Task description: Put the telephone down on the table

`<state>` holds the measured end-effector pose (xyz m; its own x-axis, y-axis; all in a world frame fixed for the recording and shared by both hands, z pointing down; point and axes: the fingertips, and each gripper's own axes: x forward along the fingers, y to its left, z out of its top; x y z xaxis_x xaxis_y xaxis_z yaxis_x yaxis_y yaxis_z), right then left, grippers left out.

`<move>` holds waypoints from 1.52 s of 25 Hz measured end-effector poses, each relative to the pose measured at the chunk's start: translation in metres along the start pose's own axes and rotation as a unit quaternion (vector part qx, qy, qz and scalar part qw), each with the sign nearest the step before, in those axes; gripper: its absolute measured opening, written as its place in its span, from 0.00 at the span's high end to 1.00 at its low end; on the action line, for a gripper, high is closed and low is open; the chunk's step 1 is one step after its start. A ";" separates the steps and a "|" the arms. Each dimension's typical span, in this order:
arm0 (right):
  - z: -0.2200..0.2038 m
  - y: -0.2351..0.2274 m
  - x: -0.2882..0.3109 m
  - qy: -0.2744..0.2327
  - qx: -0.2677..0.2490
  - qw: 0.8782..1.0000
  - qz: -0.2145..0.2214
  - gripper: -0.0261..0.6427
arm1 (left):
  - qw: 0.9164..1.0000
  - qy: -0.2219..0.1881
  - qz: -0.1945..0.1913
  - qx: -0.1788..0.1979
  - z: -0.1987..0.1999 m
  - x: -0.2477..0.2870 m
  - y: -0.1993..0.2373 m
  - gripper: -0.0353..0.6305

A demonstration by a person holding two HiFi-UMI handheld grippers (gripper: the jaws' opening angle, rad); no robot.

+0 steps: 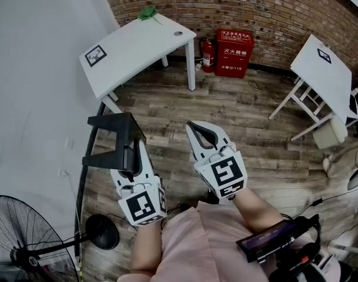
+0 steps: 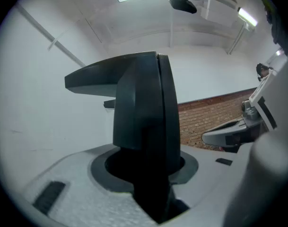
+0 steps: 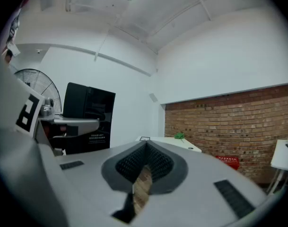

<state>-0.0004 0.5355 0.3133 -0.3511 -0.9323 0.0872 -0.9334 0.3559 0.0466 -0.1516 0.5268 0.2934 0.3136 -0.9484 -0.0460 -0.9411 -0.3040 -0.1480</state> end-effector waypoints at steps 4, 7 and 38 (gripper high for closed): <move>-0.001 -0.005 0.002 -0.007 -0.006 1.000 0.002 0.96 | 1.000 0.002 -0.001 0.001 0.000 0.004 -0.004 0.71; -0.002 -0.007 0.002 -0.006 -0.003 1.000 0.003 0.95 | 1.000 0.000 -0.003 0.000 0.000 0.006 -0.007 0.71; 0.089 -0.037 0.009 -0.107 0.024 0.869 0.483 0.49 | 0.897 -0.029 -0.440 -0.002 0.059 0.073 -0.128 0.71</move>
<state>0.0242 0.5085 0.2236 -0.9735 -0.1923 -0.1237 -0.1953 0.9806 0.0130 -0.0012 0.5017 0.2510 0.9418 -0.3342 0.0356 -0.3258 -0.9338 -0.1479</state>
